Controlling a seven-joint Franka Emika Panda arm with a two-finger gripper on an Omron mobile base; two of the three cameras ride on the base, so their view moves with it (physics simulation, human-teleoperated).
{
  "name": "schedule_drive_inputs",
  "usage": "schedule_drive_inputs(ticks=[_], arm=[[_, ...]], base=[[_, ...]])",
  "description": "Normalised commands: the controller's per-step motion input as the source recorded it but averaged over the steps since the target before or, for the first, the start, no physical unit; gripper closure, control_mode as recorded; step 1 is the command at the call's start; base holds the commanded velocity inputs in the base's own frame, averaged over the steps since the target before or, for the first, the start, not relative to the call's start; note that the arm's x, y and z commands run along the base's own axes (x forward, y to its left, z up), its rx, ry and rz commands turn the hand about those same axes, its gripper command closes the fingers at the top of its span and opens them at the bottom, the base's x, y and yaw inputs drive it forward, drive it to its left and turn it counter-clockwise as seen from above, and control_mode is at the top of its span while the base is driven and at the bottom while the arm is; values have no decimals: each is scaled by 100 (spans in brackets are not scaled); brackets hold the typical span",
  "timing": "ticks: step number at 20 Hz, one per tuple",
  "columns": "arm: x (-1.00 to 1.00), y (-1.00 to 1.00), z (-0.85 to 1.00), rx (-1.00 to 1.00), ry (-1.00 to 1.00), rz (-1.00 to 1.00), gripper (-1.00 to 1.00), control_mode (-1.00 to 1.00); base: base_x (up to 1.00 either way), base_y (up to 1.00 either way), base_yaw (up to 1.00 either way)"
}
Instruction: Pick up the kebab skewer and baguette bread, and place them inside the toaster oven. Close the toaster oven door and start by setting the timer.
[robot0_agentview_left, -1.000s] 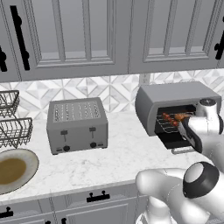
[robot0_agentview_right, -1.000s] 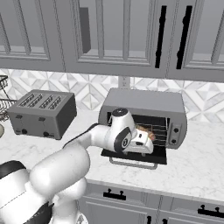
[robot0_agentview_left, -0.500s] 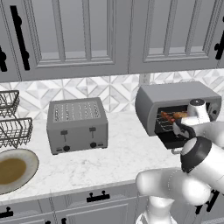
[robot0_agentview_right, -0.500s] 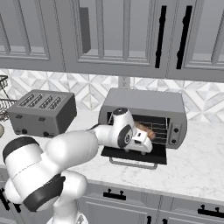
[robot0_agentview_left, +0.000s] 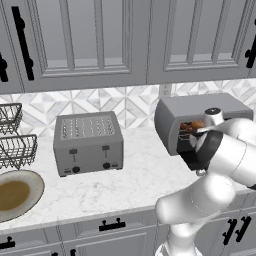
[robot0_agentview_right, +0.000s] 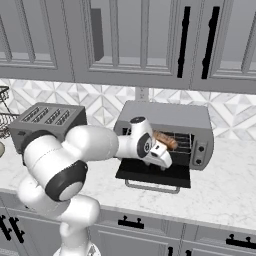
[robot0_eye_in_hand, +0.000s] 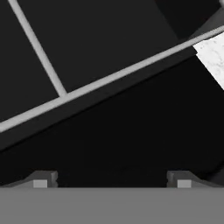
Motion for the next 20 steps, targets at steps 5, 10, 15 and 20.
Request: schedule_drive_inputs(ticks=[5,10,15,20], arm=[[39,-11,0,5,0,-14,-100,-100],[30,-12,0,8,0,-11,-100,-100],[27,0,0,7,0,-11,-100,-100],[-25,0,3,9,0,-3,-100,-100]], base=[[0,0,0],[0,0,0],[0,0,0],[0,0,0]])
